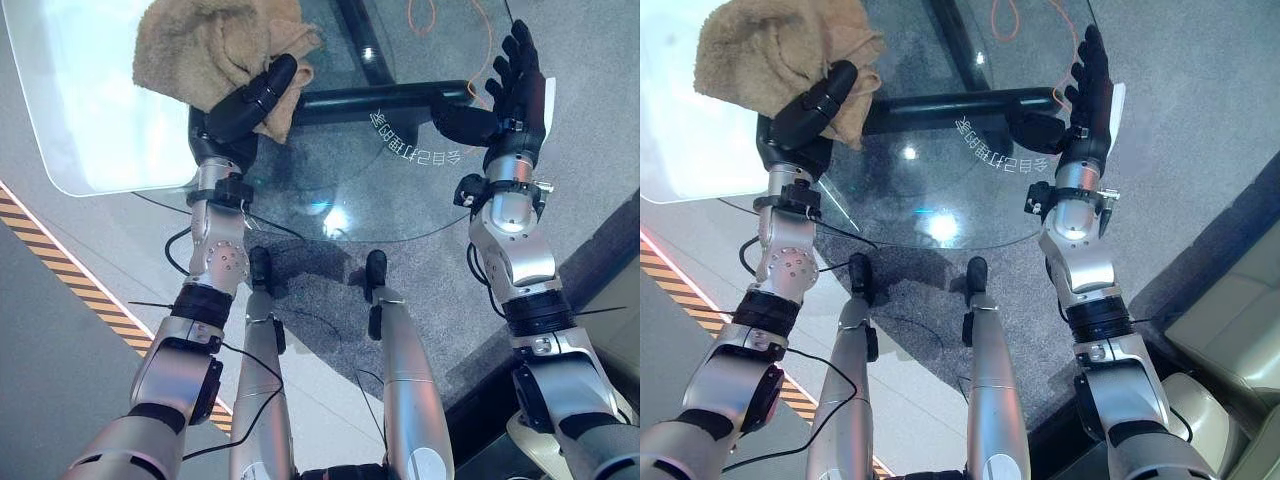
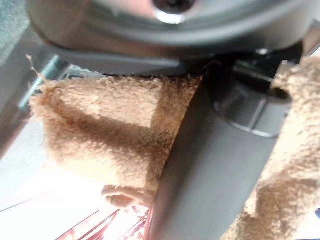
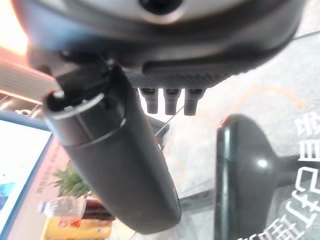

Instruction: Wipe the table with a cloth and put it in the basket.

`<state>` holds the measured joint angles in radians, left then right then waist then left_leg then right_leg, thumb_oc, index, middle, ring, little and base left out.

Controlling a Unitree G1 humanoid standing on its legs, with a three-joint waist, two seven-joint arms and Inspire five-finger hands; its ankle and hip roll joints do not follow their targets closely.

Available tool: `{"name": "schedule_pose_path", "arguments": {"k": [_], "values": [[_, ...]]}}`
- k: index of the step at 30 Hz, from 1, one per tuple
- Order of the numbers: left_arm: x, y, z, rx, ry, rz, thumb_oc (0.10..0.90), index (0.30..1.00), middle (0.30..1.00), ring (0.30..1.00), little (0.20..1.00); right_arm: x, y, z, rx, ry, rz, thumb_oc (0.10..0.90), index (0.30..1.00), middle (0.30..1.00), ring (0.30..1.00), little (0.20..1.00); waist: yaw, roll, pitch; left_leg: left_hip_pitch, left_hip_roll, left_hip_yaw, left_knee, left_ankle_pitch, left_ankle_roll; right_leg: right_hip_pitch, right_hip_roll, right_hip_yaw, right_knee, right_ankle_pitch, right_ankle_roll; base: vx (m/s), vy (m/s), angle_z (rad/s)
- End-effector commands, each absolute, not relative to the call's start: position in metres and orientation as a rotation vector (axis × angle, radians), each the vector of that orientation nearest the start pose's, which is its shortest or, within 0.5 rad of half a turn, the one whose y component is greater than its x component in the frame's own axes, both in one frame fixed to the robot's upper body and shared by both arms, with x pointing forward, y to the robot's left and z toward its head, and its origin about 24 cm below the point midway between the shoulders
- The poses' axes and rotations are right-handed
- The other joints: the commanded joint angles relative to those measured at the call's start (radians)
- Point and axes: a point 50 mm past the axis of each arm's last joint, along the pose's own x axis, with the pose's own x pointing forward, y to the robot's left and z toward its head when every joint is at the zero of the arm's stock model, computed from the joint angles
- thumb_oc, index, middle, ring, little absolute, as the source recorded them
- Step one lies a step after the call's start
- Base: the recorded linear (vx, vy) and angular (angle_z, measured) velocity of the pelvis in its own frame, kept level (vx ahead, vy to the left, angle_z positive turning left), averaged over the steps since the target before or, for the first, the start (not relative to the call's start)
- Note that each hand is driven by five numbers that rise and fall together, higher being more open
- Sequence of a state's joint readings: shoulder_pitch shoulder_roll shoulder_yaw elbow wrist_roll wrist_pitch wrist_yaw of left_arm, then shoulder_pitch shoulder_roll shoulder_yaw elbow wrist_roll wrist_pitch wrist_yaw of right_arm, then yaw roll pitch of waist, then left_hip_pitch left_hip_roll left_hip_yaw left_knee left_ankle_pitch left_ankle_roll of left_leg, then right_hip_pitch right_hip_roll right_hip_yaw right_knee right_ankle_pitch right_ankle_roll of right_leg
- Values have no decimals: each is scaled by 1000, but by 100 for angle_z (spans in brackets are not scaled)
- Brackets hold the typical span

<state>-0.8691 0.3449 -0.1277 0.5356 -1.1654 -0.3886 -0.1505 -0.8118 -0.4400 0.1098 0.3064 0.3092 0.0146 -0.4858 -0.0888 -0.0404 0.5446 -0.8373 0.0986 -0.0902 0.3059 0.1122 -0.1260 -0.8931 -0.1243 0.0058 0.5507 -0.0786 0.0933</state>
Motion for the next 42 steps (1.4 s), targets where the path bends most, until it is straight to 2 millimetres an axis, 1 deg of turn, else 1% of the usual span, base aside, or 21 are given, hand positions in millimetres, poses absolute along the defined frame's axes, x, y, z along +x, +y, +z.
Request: {"name": "schedule_pose_path", "arguments": {"k": [1,4,6,11,16,18,20,21,22,31,32,35,36,37,38,42], "values": [[357,179,308,-693,-1014,-400,100,300,300,300,200,346,-223,279,-4,-690,-477,800,900,900,900,900,-2,-10,-25,63,-83,85,37,-142,93,115,136,-4,-130,-5,-44,0,0,0],[357,183,308,-694,-1020,-396,100,300,300,300,200,348,-232,276,-14,-675,-526,800,900,900,900,900,-2,-8,-25,62,-84,84,38,-143,94,114,137,-3,-127,-6,-43,0,0,0],[357,189,308,-692,-1031,-390,100,300,300,300,200,348,-243,270,-41,-662,-611,800,900,900,900,900,0,-6,-25,60,-83,84,42,-146,93,113,136,-5,-122,-8,-41,0,0,0],[355,197,311,-682,-1064,-368,100,300,300,300,200,350,-261,257,-71,-614,-714,800,900,900,900,900,0,-4,-25,56,-83,83,43,-152,93,108,138,-4,-120,-11,-39,0,0,0],[352,209,318,-673,-1103,-339,100,300,300,300,200,353,-280,238,-122,-531,-813,800,900,900,900,900,2,2,-25,51,-84,82,47,-157,92,102,139,-7,-116,-16,-39,-4,4,-2],[350,214,323,-664,-1119,-331,100,300,300,300,200,354,-288,228,-132,-479,-850,800,900,900,900,900,3,3,-25,50,-85,82,47,-157,91,102,139,-8,-117,-18,-39,0,0,0],[349,219,328,-658,-1137,-322,100,300,300,300,200,354,-299,213,-126,-423,-880,800,900,900,900,900,3,5,-25,47,-84,81,51,-159,90,100,138,-9,-115,-20,-41,0,0,0],[348,221,330,-654,-1145,-320,100,300,300,300,200,353,-302,207,-124,-401,-890,800,900,900,900,900,3,5,-25,45,-84,81,52,-160,90,99,138,-9,-115,-21,-41,0,0,0],[348,222,330,-653,-1148,-320,100,300,300,300,200,353,-304,205,-125,-395,-893,800,900,900,900,900,3,5,-25,45,-84,81,52,-160,90,99,138,-9,-115,-21,-42,0,0,0],[341,236,341,-644,-1201,-282,100,300,300,300,200,346,-326,154,-136,-211,-943,800,900,900,900,900,8,11,-25,36,-88,80,54,-162,89,94,140,-13,-119,-25,-47,0,0,0],[341,241,343,-638,-1204,-262,100,300,300,300,200,343,-331,146,-137,-182,-942,800,900,900,900,900,11,12,-25,35,-89,79,55,-161,90,94,141,-15,-121,-24,-48,-4,-30,0],[340,247,343,-634,-1205,-232,100,300,300,300,200,341,-335,138,-137,-153,-939,800,900,900,900,900,14,12,-25,34,-89,78,56,-161,90,94,142,-18,-121,-25,-49,-2,-20,0],[338,254,343,-639,-1204,-198,100,300,300,300,200,338,-339,131,-145,-124,-937,800,900,900,900,900,19,13,-25,32,-89,76,57,-160,90,94,142,-21,-121,-26,-50,0,0,0],[338,256,343,-638,-1204,-192,100,300,300,300,200,338,-339,131,-145,-121,-936,800,900,900,900,900,19,13,-25,31,-89,76,57,-160,90,93,142,-21,-120,-26,-51,-1,-30,0],[338,262,340,-638,-1204,-151,100,300,300,300,200,336,-341,122,-142,-93,-935,800,900,900,900,900,22,14,-25,29,-89,75,59,-160,91,92,142,-22,-119,-28,-53,0,0,0],[336,279,337,-642,-1204,-59,100,300,300,300,200,331,-345,109,-132,-49,-933,800,900,900,900,900,30,16,-25,26,-91,73,60,-158,92,93,142,-28,-121,-30,-57,0,0,0]]}}
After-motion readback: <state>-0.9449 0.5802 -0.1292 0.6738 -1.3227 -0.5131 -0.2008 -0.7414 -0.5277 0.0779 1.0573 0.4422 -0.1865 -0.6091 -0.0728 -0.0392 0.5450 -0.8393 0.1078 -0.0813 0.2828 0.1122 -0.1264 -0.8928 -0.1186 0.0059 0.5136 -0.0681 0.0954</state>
